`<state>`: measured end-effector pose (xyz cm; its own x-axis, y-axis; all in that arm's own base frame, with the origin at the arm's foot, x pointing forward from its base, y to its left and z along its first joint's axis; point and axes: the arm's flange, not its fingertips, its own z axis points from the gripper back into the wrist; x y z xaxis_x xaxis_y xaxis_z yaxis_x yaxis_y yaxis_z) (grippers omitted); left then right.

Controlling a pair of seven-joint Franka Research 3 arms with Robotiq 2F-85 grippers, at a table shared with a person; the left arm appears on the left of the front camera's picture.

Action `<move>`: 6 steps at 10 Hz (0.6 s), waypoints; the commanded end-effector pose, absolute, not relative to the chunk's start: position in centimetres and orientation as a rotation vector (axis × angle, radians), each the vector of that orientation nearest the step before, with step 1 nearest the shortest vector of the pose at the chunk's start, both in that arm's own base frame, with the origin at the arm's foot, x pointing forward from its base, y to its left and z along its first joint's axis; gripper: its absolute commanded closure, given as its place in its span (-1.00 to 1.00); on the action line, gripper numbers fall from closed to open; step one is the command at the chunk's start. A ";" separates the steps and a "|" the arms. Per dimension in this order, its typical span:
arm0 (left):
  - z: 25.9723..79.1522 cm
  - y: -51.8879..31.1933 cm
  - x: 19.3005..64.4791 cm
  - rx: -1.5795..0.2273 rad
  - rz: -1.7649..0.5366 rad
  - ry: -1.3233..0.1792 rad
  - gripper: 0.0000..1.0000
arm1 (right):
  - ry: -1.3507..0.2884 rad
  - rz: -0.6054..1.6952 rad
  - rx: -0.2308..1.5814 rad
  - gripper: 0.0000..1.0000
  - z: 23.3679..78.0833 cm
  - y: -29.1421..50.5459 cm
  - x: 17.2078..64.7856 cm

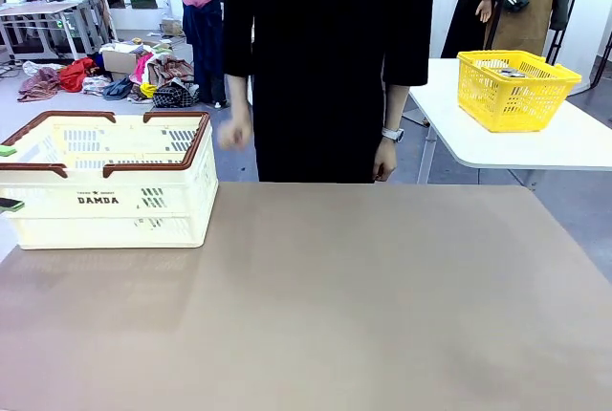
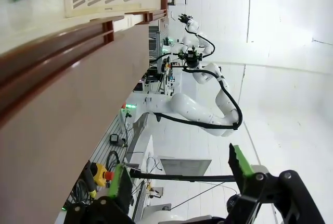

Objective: Place the drinks into the Shopping basket.
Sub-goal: Pick up one drink and place it into the Shopping basket.

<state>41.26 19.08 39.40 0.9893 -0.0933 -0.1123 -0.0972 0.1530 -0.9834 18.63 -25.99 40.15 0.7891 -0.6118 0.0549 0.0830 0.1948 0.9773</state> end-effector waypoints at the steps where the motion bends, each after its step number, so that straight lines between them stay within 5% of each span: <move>1: 39.6 18.9 40.7 -1.421 -0.001 0.163 -1.00 | -0.513 -0.507 1.302 -1.00 40.4 -26.0 18.8; 6: 39.6 18.9 40.7 -1.421 -0.001 0.163 -1.00 | -0.513 -0.507 1.302 -1.00 40.4 -26.0 18.8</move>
<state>41.26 19.08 39.40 0.9893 -0.0933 -0.1123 -0.0972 0.1530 -0.9834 18.63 -25.99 40.15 0.7891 -0.6118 0.0549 0.0830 0.1948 0.9773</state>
